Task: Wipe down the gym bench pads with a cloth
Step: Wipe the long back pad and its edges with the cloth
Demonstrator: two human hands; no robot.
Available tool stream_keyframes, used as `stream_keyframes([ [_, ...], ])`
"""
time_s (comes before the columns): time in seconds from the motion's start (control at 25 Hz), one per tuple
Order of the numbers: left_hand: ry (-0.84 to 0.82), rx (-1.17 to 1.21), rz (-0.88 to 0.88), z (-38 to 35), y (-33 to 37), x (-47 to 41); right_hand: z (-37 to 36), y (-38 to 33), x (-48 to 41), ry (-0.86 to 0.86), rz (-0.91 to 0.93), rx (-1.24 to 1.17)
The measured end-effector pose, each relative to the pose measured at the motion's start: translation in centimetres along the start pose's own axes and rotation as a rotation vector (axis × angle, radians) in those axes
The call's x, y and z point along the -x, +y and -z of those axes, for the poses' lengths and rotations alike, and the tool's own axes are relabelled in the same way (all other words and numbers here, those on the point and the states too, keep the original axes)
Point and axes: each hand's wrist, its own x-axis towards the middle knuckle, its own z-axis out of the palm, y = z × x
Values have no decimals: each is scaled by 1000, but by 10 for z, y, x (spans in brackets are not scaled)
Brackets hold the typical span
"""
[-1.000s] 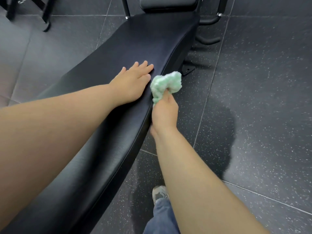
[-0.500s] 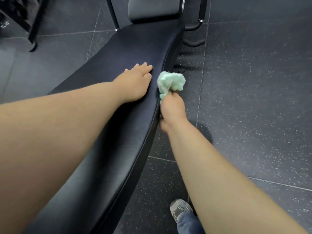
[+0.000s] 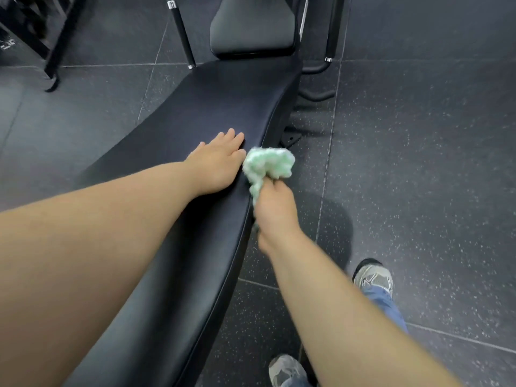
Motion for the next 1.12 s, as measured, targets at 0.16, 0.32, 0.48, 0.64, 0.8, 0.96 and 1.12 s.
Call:
stream_keyframes([
  [0.16,2,42,58,7,1,-45,15,5,32,-154,-84,31],
  [0.32,55,111,93,7,-2,-72,-2,-34,-77,-55,-91,55],
  [0.48,95,86,101,10,-3,-97,-5,-38,-106,-61,-94,24],
  [0.64,71,46,82,12,-6,-120,0,-34,-73,-100,-135,47],
  [0.8,28,75,52,17,-12,-156,-14,-60,-166,35,-196,53],
  [0.96,49,79,-24,20,-18,-195,-17,-74,-216,88,-212,47],
  [1.12,63,45,-85,23,-22,-230,-22,-70,-171,0,-83,9],
])
